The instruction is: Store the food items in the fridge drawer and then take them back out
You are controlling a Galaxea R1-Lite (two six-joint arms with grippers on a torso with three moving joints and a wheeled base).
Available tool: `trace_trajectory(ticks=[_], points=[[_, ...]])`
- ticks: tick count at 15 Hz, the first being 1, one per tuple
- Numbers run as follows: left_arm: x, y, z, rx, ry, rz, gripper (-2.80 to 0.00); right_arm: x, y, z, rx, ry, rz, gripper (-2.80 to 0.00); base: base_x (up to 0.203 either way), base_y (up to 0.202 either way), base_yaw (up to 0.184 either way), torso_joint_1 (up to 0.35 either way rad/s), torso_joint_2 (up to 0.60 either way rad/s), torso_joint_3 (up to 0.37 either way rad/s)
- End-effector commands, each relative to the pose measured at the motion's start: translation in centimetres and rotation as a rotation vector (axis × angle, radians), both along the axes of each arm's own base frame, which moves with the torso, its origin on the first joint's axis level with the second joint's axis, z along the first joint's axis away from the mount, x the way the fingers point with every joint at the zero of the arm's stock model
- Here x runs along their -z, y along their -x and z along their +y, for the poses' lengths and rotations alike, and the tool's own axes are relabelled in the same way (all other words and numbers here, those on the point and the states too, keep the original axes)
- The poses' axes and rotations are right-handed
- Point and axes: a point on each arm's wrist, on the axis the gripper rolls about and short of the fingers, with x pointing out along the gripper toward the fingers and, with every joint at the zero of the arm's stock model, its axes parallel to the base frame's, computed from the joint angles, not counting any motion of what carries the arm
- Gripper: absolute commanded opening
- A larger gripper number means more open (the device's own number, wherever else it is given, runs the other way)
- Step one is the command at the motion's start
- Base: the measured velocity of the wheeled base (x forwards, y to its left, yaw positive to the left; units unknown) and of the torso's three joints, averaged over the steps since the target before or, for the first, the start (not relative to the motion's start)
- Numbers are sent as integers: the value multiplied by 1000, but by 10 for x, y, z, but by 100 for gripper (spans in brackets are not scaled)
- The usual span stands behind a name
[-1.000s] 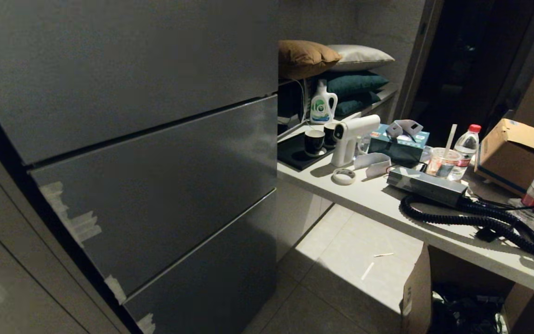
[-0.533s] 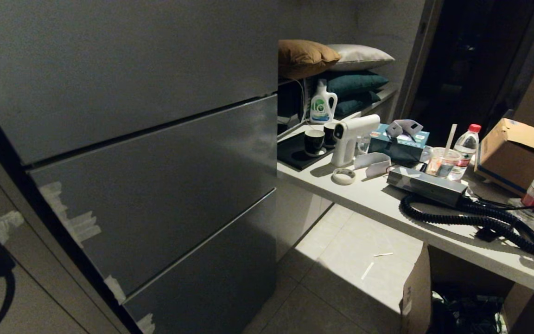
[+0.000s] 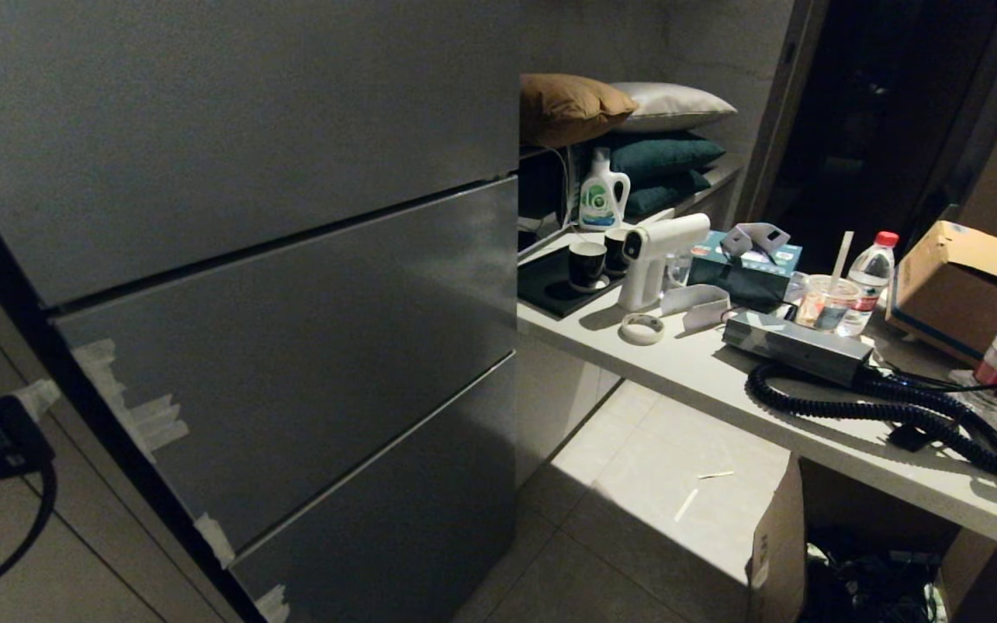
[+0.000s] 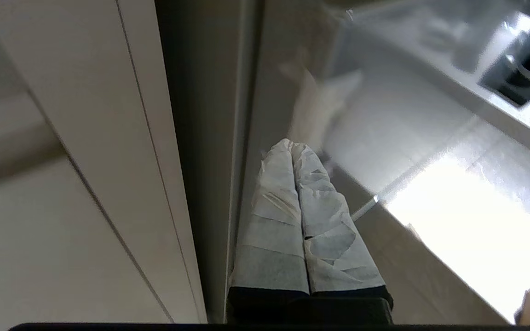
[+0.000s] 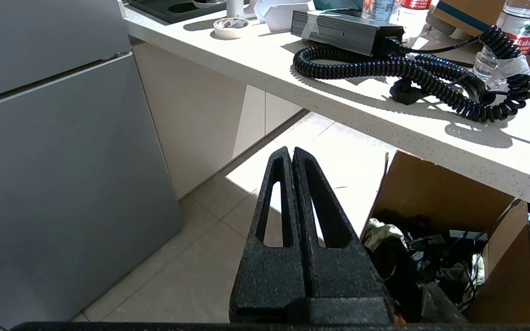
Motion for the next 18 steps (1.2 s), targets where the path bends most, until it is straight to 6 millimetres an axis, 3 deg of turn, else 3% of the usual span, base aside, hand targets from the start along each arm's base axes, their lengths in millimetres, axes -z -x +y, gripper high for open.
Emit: trace_trajectory(ticks=[1,10,18], points=[[10,-17,7,-9,2,7,-280,0,0,0,1,0,-1,-280,0,0,0,0,0,0],[31,-55,20,-26,-1,-56,-280,0,0,0,1,-2,-1,-280,0,0,0,0,0,0],[44,-43,11,173,76,-29,-280,0,0,0,1,-2,-1,-280,0,0,0,0,0,0]])
